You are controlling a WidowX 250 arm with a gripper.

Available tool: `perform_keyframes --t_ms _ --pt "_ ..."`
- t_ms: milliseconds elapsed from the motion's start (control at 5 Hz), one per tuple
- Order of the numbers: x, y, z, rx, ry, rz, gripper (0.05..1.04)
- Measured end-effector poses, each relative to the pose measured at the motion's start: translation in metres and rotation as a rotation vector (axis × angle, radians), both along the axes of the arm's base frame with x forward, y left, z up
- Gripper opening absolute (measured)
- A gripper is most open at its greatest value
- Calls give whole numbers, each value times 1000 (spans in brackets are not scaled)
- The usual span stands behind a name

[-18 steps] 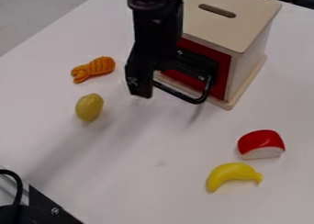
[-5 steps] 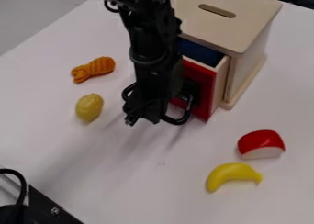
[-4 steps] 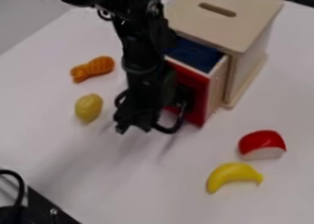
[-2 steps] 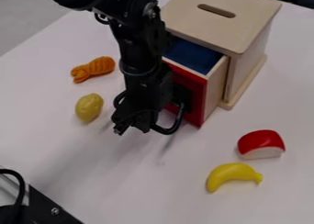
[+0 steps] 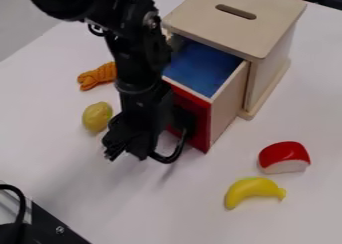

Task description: Open the drawer

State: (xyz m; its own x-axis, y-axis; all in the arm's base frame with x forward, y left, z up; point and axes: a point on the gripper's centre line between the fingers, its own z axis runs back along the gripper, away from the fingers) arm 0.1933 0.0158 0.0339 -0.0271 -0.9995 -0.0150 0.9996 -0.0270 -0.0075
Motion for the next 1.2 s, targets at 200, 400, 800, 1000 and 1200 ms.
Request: perform_keyframes --t_ms 200,400,800,1000,1200 --pt "-7 0 1 -7 6 -6 128" --pt "-9 -1 1 -10 19 -2 320" --pt "-9 -1 4 -27 7 17 923" --pt "-8 0 7 -43 -7 33 1001" --pt "-7 -1 20 -74 -47 32 1001"
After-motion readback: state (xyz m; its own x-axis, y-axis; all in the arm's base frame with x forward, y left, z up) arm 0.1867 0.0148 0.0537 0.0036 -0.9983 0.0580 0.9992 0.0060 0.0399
